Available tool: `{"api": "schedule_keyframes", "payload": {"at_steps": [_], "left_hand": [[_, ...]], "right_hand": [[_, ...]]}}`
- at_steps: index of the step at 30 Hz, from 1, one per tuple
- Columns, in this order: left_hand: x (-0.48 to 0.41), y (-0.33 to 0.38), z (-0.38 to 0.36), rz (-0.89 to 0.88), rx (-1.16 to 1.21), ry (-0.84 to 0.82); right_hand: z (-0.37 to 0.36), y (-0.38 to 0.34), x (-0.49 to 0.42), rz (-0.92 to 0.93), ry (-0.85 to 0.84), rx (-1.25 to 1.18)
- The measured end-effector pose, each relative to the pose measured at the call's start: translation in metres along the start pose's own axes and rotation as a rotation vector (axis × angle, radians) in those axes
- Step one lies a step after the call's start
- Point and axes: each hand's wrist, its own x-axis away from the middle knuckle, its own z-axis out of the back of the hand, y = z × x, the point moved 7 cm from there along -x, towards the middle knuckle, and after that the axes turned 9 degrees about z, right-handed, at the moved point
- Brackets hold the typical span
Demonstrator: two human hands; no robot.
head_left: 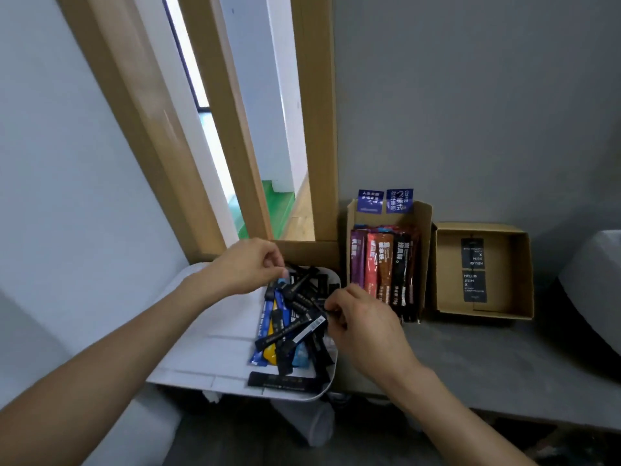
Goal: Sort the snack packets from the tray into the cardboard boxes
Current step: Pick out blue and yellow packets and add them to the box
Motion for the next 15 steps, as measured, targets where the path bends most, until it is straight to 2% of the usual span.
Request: {"api": "schedule_keyframes", "payload": {"at_steps": [3, 5, 7, 12, 15], "left_hand": [[0.003, -0.057, -0.025, 0.26, -0.022, -0.051], [0.01, -0.077, -0.046, 0.358, 0.039, -0.096], [0.014, -0.084, -0.063, 0.378, 0.07, -0.092], [0.01, -0.074, -0.08, 0.355, -0.035, 0.014], [0.005, -0.074, -0.081, 0.36, -0.01, -0.031]], "right_hand": [[-0.03, -0.006, -0.008, -0.002, -0.106, 0.026], [-0.049, -0.006, -0.012, -0.017, -0.185, 0.072], [-0.063, -0.005, -0.015, -0.029, -0.239, 0.088], [-0.082, -0.003, -0.024, -0.064, -0.263, 0.075], [-0.081, 0.0, -0.026, -0.089, -0.241, 0.066]]}}
